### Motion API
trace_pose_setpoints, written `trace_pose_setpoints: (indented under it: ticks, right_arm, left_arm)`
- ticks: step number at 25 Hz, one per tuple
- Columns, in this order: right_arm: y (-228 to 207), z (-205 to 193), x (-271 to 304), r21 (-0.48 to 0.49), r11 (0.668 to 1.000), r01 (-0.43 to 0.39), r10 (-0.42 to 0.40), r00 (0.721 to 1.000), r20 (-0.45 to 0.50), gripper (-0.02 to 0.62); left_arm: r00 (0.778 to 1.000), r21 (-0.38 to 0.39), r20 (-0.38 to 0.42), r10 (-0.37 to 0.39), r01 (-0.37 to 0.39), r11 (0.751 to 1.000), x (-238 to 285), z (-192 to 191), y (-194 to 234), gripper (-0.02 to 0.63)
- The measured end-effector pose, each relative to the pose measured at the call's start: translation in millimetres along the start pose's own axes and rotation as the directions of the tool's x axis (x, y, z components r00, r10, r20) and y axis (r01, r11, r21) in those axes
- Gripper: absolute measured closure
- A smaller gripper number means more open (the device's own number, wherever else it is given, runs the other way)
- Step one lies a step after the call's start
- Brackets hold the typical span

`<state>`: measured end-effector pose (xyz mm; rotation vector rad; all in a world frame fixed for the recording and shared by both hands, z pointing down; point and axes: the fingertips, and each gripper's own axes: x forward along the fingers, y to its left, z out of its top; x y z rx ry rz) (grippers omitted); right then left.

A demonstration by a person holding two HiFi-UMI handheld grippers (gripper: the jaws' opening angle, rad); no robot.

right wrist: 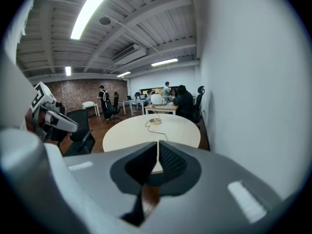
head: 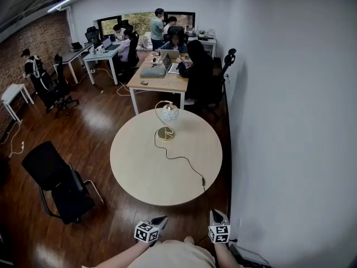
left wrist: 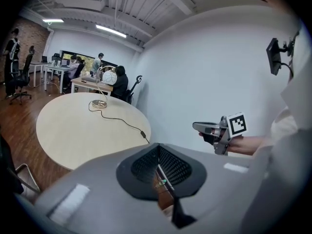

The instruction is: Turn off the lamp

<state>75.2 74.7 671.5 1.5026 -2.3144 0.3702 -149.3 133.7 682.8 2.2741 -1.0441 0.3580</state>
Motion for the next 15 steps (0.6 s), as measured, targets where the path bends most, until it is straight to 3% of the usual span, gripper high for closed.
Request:
trace_pose_setpoints:
  ticks: [15]
  right_arm:
    - [16,-19,0,-0.013,1.0,-0.008,0.007,0.998,-0.057,0.592]
  left_arm:
    - [1.0,-0.024,-0.005,-0.001,0.001,1.0,-19,-15,2,0.606]
